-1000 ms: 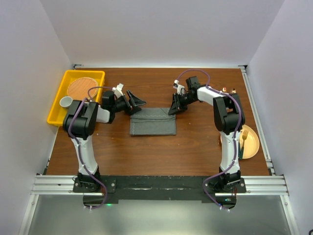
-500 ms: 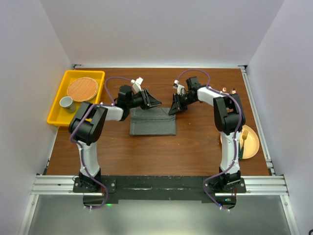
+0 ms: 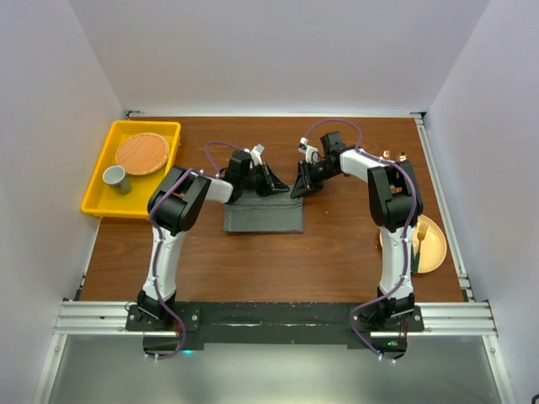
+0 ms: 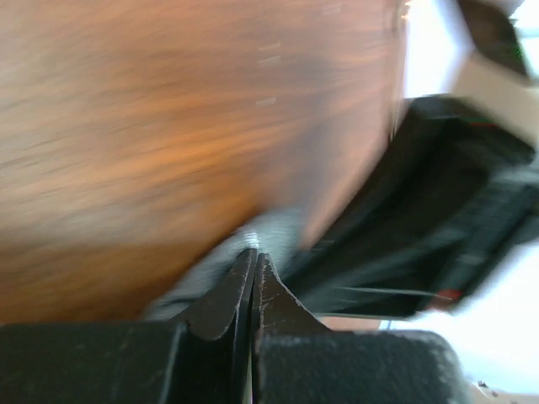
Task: Fold the napkin into a case and place the utensils inside
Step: Smooth out the 2/3-rectangle-folded napkin at the center of the board.
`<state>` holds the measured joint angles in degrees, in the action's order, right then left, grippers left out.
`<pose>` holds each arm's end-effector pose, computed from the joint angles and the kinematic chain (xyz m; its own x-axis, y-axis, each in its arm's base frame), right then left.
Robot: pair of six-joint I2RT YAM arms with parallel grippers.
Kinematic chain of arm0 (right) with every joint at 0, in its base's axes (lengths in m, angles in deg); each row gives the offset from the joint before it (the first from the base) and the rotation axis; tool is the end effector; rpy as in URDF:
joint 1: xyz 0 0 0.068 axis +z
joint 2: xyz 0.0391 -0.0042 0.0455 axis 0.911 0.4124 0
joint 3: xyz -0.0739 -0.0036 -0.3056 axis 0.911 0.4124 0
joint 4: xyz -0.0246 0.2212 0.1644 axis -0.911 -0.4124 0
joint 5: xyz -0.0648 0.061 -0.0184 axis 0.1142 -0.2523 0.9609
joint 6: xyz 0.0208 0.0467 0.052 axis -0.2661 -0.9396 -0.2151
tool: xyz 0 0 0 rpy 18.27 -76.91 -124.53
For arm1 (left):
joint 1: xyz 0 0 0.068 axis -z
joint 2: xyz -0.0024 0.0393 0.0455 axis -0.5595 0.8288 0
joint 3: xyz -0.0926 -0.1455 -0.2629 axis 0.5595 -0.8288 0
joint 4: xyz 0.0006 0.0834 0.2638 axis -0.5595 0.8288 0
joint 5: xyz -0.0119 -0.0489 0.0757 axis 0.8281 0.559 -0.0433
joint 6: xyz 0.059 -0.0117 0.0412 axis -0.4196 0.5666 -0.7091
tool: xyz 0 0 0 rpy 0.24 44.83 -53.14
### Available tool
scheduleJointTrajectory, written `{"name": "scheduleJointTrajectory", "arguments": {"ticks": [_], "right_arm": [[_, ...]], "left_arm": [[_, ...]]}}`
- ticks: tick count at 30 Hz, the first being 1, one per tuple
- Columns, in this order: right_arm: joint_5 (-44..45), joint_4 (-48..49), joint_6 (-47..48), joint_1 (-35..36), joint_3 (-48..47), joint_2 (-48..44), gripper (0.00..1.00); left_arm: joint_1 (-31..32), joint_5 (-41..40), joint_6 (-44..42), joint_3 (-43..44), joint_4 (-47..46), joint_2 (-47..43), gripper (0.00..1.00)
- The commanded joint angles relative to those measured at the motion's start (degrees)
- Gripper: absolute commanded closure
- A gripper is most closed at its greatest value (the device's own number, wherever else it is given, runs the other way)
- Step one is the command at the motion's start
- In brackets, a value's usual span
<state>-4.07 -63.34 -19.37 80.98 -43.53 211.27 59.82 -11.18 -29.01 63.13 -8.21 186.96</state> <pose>0.4610 0.1694 0.1359 -0.9239 -0.1886 -0.3328 -0.3712 0.6524 0.6607 0.4459 -0.2528 0.1106 -0.9039 -0.3410 -0.2583 0.0775 0.4633 -0.8828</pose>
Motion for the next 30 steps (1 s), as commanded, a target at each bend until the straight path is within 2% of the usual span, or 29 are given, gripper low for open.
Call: {"name": "scheduleJointTrajectory", "arguments": {"ticks": [1,5,10,15,22,25,30], "right_arm": [[10.86,-8.26,4.03,-0.65,1.35,-0.12,0.78],[6.12,-11.52,4.12,-1.71,-1.11,-5.05,0.68],[-1.35,-9.42,-0.53,-1.97,-3.4,-7.25,0.58],[-4.61,-3.02,-8.08,-1.89,-0.51,-5.59,0.63],[-10.32,7.19,-16.71,-1.89,5.82,-5.93,0.78],[-9.89,6.85,-17.06,-1.89,6.88,-6.11,0.82],[-8.22,0.0,-12.42,-2.15,7.5,-5.49,0.84]], "left_arm": [[-0.05,-4.25,-3.88,1.36,8.77,2.36,1.0],[0.04,-4.69,-4.94,-0.05,9.48,2.45,1.0],[0.04,-4.6,-5.73,0.12,9.31,2.45,1.0],[-0.05,-4.07,-6.61,0.83,10.1,2.89,1.0],[-0.14,-3.9,-6.61,0.12,9.92,3.06,1.0],[-0.31,-4.07,-6.52,-0.23,9.83,3.06,1.0],[-0.66,-3.99,-6.87,-0.32,10.1,2.98,1.0]]}}
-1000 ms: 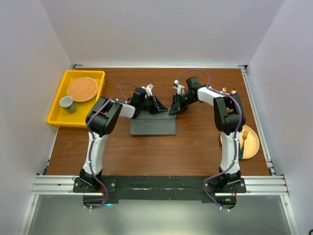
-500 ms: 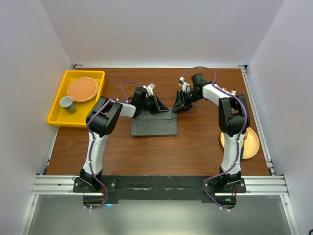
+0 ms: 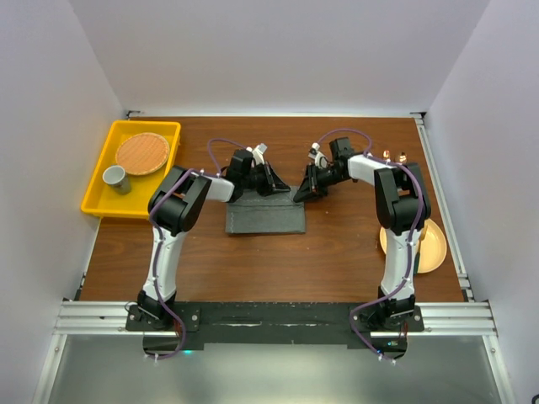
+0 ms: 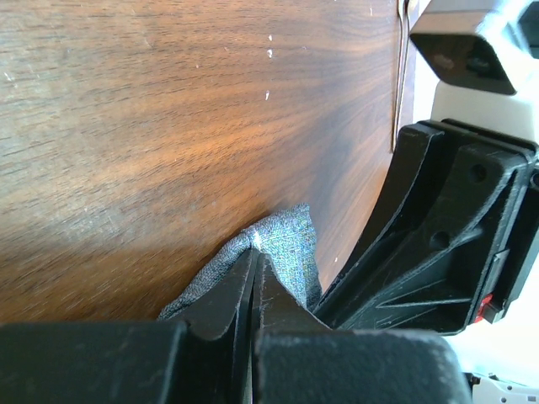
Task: Fold the napkin into a case and place the utensils inside
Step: Smooth out the 2/3-rectangle-folded napkin at the center of the board.
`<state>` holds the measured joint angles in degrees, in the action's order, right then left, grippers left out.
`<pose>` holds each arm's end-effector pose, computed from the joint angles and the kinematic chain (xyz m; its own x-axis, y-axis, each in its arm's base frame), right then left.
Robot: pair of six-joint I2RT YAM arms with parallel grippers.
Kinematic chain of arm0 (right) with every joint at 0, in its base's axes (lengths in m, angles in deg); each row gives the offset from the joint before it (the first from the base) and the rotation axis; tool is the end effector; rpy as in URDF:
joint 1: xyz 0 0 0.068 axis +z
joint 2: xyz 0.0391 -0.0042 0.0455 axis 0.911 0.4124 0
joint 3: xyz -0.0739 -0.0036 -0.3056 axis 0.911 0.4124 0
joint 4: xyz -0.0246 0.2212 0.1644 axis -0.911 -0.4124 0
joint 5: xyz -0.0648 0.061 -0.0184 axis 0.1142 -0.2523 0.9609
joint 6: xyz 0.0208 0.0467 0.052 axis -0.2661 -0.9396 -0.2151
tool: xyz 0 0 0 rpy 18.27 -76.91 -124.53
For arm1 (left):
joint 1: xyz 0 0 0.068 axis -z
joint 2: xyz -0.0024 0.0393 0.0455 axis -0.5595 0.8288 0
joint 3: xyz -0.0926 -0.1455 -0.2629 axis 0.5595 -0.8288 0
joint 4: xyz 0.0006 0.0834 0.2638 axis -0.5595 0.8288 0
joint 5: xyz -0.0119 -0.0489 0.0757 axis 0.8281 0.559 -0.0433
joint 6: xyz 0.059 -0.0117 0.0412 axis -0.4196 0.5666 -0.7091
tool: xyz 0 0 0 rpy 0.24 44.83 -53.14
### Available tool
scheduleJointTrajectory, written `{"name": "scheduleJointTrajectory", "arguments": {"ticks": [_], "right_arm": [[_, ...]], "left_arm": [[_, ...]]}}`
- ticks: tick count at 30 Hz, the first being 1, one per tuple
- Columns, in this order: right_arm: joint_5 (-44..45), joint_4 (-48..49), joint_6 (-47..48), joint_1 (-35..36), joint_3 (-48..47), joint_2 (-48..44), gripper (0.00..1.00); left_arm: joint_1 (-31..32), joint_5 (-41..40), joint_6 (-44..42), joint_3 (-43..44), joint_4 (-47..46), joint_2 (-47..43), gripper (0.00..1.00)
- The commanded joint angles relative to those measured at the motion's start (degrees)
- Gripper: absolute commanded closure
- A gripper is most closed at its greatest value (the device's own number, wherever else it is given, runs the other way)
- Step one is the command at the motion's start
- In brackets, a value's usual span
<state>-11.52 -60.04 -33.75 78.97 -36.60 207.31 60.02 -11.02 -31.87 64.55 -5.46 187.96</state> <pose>0.4406 0.1525 0.1411 -0.9904 -0.0189 -0.1368 -0.1218 0.5874 0.8001 0.4477 -0.2558 0.1043 -0.9114 -0.3073 -0.2736 0.0932 0.4934 -0.8648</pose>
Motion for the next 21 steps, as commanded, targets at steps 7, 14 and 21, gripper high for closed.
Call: {"name": "scheduleJointTrajectory", "arguments": {"ticks": [7,14,21], "right_arm": [[2.75,-15.86,10.23,-4.0,-3.99,-3.21,0.87],[-6.11,-3.96,0.34,-3.39,-4.53,-7.34,0.68],[-8.59,9.16,-10.76,1.61,-1.98,-6.29,0.55]], "left_arm": [[-1.3,-4.75,-4.97,-1.91,8.22,1.88,1.0],[-1.21,-4.75,-5.5,-2.0,7.96,1.88,1.0],[-1.21,-4.75,-6.12,-2.0,8.66,1.79,1.0]]}}
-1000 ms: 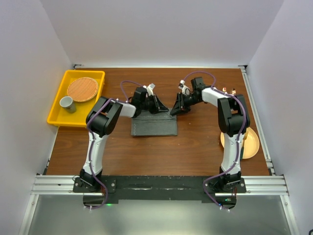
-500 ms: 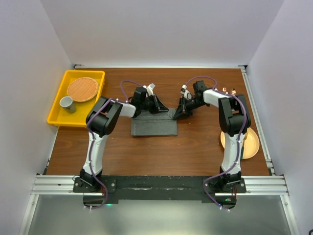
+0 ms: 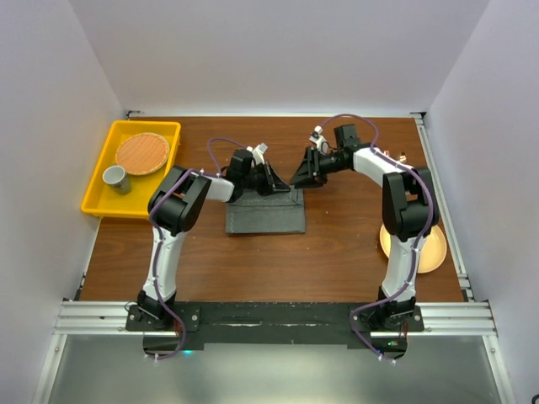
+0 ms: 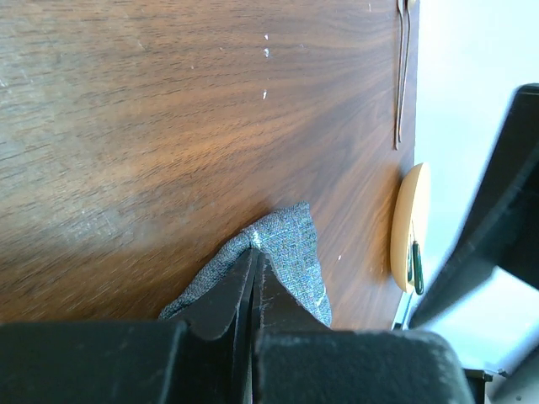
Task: Fold the napkin into a case and place the utensils inside
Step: Smooth out the 2/3-rectangle-folded napkin at the center of the board.
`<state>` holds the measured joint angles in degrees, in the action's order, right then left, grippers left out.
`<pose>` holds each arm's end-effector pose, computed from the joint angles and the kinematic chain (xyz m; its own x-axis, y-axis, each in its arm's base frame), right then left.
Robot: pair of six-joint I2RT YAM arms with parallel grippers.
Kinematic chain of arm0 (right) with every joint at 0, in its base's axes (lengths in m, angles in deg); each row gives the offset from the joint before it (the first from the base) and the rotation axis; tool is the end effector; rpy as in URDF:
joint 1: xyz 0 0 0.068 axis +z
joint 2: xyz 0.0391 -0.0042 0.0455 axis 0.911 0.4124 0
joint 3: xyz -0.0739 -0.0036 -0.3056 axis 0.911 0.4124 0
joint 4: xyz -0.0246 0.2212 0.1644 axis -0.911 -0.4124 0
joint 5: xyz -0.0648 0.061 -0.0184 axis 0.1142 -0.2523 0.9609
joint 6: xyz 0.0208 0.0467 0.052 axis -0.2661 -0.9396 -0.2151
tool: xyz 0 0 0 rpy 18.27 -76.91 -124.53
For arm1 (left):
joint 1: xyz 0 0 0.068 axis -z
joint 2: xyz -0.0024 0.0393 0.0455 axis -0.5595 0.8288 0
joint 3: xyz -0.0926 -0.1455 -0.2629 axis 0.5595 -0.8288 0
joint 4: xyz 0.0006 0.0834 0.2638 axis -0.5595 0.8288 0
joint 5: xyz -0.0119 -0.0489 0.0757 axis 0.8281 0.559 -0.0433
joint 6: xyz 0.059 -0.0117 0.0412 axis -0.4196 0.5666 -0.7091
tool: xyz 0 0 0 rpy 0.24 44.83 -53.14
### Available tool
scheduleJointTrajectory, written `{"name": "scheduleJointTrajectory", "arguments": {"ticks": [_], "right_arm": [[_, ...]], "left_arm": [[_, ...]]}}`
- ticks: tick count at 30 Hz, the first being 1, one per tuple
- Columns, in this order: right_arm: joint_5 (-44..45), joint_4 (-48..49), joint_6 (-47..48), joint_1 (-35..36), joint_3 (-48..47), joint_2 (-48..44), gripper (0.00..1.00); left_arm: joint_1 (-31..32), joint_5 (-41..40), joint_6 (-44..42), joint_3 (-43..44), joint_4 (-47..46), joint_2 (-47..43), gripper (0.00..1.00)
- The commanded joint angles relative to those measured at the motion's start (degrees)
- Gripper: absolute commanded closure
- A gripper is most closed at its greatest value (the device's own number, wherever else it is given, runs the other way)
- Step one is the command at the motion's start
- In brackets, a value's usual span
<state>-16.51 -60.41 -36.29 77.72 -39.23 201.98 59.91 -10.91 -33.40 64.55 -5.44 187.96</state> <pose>0.4449 0.1463 0.1994 -0.9774 0.0060 -0.2113 -0.1802 0.4985 0.8480 0.4481 -0.2550 0.1043 -0.9088 -0.2945 -0.2957 0.1167 0.5008 -0.8576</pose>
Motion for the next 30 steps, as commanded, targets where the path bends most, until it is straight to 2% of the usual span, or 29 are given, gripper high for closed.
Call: {"name": "scheduleJointTrajectory", "arguments": {"ticks": [1,10,18,22,24,30], "right_arm": [[-3.43,10.15,-8.76,3.04,1.08,-0.52,0.55],[2.02,11.13,-5.08,-1.44,8.55,7.92,0.67],[6.07,1.2,1.08,-1.62,7.33,8.9,0.69],[1.42,-3.46,3.8,-1.53,2.16,5.56,0.69],[-3.83,-3.21,2.41,-1.44,1.18,4.24,0.69],[-10.01,8.47,-8.48,0.49,1.96,-1.21,0.68]], "left_arm": [[-1.1,-4.86,-4.59,-2.0,8.64,1.79,1.0],[-1.19,-4.51,-4.85,-2.09,8.9,1.88,1.0],[-1.19,-4.51,-5.11,-2.44,9.17,1.62,1.0],[-1.28,-4.42,-5.12,-2.53,9.26,1.62,1.0],[-1.28,-4.42,-5.03,-2.62,8.99,1.7,1.0],[-1.19,-4.6,-4.94,-3.05,8.82,1.44,1.0]]}}
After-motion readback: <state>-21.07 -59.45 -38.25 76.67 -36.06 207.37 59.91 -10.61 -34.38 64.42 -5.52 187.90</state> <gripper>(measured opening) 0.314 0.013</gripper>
